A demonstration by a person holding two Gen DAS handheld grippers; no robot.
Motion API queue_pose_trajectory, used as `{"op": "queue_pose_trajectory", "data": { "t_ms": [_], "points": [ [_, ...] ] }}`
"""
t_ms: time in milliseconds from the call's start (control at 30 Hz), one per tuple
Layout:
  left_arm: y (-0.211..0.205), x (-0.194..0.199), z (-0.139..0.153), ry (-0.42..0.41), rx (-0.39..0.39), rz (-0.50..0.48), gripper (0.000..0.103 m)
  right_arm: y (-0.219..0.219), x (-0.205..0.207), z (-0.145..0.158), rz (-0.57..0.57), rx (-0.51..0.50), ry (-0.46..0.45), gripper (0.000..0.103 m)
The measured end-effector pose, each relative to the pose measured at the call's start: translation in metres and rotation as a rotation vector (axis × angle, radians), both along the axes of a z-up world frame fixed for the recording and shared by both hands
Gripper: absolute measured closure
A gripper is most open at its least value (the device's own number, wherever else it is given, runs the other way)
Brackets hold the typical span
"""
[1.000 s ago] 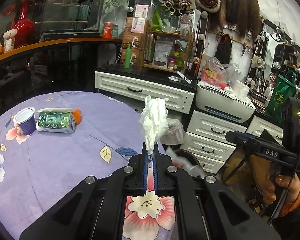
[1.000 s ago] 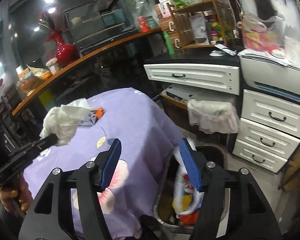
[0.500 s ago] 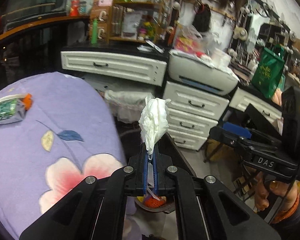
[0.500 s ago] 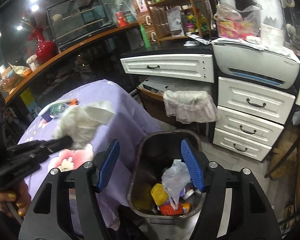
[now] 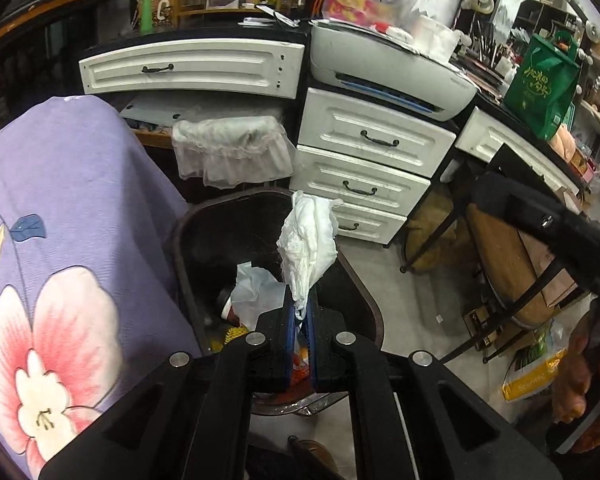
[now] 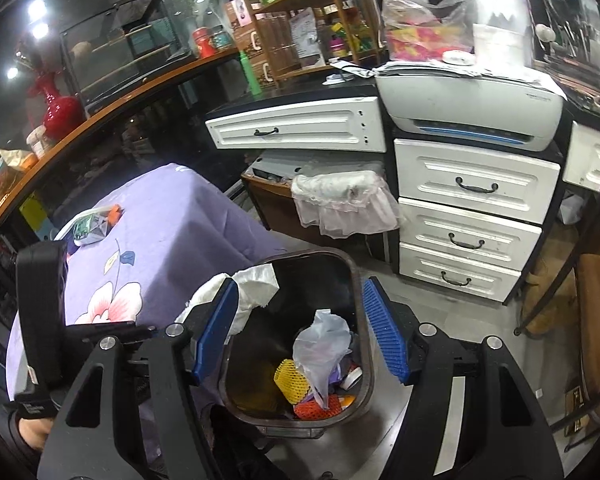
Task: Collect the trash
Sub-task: 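Release the white tissue into the black bin with the left gripper, then move both tools back over the table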
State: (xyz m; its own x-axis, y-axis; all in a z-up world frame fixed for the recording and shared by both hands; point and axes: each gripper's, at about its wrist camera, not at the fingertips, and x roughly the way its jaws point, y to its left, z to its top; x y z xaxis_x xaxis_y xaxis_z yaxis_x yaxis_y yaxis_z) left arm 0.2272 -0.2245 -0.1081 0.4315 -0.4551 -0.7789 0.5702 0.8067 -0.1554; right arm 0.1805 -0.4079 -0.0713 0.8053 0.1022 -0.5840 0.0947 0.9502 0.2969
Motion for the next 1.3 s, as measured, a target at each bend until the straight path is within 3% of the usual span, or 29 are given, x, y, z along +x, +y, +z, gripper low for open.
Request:
{"op": "queue_pose_trajectory", "data": {
  "t_ms": [67, 133, 233, 700, 1000, 1300],
  "points": [
    [-0.003, 0.001, -0.002, 0.007, 0.006, -0.001, 0.081, -0.003, 0.0, -0.001, -0.007, -0.003, 0.002, 0.031],
    [-0.001, 0.001, -0.001, 0.0, -0.003, 0.009, 0.044, -0.004, -0.001, -0.002, -0.015, -0.004, 0.0, 0.027],
    [0.004, -0.002, 0.005, -0.015, -0.026, 0.015, 0.032, -0.005, 0.001, -0.005, -0.012, 0.003, 0.007, 0.027],
    [0.054, -0.022, 0.054, -0.176, -0.093, 0.097, 0.019, 0.025, 0.011, 0.006, 0.071, 0.028, 0.0, 0.026],
    [0.116, -0.03, 0.082, -0.293, -0.074, 0.215, 0.014, 0.083, 0.024, 0.023, 0.197, -0.006, -0.04, 0.021],
    [0.189, -0.026, 0.089, -0.323, -0.043, 0.35, 0.013, 0.17, 0.047, 0.048, 0.399, -0.083, -0.073, 0.02]
  ]
}}
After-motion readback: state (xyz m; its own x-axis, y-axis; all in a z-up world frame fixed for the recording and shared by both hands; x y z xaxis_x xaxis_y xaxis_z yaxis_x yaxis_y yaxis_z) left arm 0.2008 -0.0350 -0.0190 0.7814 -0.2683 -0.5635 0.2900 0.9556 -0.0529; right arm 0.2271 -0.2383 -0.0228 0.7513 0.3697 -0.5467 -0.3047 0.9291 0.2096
